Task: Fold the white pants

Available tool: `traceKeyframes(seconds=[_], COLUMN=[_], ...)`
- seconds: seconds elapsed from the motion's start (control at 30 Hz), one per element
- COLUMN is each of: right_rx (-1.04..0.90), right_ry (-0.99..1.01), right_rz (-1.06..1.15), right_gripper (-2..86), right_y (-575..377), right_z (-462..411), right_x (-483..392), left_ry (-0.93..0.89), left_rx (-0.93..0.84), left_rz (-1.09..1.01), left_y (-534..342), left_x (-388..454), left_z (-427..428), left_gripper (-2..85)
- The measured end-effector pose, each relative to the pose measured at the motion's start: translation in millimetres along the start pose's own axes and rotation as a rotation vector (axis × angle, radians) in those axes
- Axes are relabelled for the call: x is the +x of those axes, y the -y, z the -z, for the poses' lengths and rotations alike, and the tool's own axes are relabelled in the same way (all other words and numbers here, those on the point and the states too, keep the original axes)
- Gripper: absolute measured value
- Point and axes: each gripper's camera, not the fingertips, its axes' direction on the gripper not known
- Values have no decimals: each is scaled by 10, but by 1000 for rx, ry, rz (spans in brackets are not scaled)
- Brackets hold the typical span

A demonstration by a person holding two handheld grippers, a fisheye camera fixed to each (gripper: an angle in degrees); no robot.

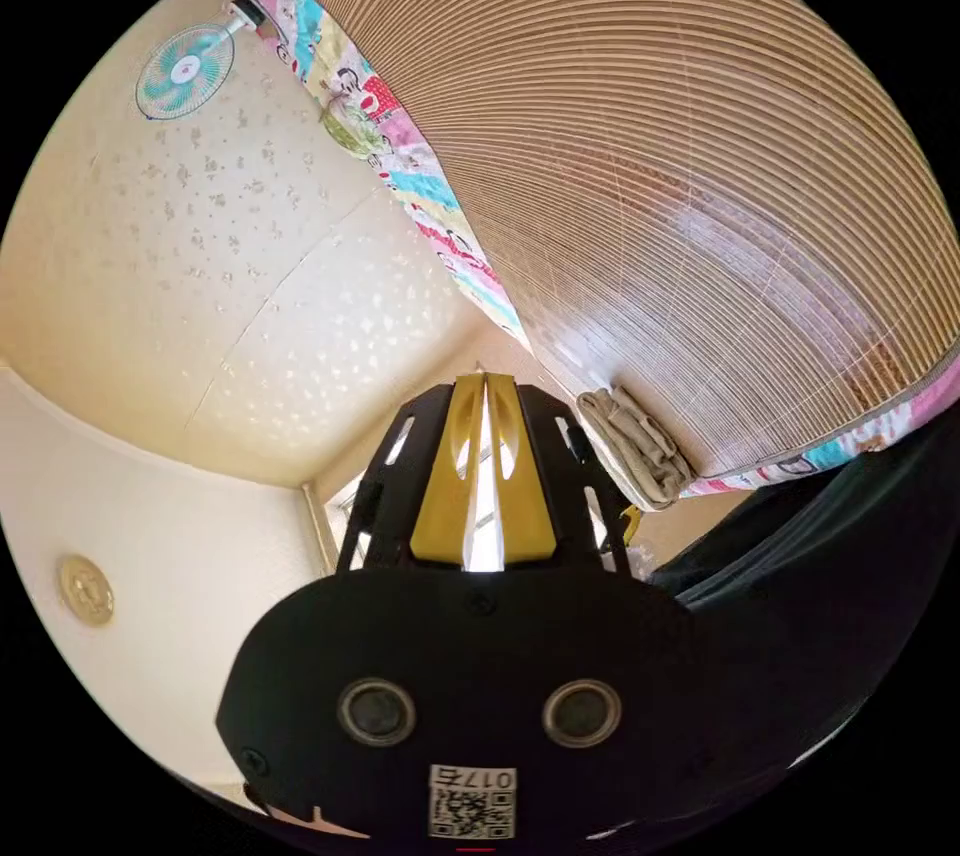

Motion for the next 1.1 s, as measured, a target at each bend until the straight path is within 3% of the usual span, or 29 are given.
traceKeyframes(seconds=[0.1, 0.17, 0.27, 0.43, 0.6, 0.7, 0.8, 0.93, 1.1], right_rx=[53, 87, 131, 263, 332, 356, 347, 242, -128], right_ry=[111, 181, 254, 361, 474, 468, 453, 378, 82], right_rz=[-35, -44, -73, -140, -50, -9, 13, 10, 74], right_gripper=[5, 5, 4, 4, 4, 4, 5, 8, 26], right_y=[-114, -206, -365, -662, -825, -819, -724, -430, 128], right_z=[13, 54, 156, 427, 779, 984, 1085, 969, 219], right_x=[213, 365, 636, 970, 841, 685, 493, 171, -671], left_ry=[115, 237, 234, 244, 68, -191, -422, -730, -960], left_rx=[-6, -49, -151, -312, -429, -449, -311, 58, 437], left_rz=[-55, -224, -333, -318, -414, -466, -540, -608, -688], left_y=[187, 336, 543, 899, 1168, 1310, 1389, 1323, 948], left_x=[-127, -22, 40, 19, -230, -552, -759, -903, -785], left_z=[45, 21, -86, -231, -20, 427, 1210, 2469, 3498], left_gripper=[135, 136, 138, 117, 76, 59, 42, 38, 35])
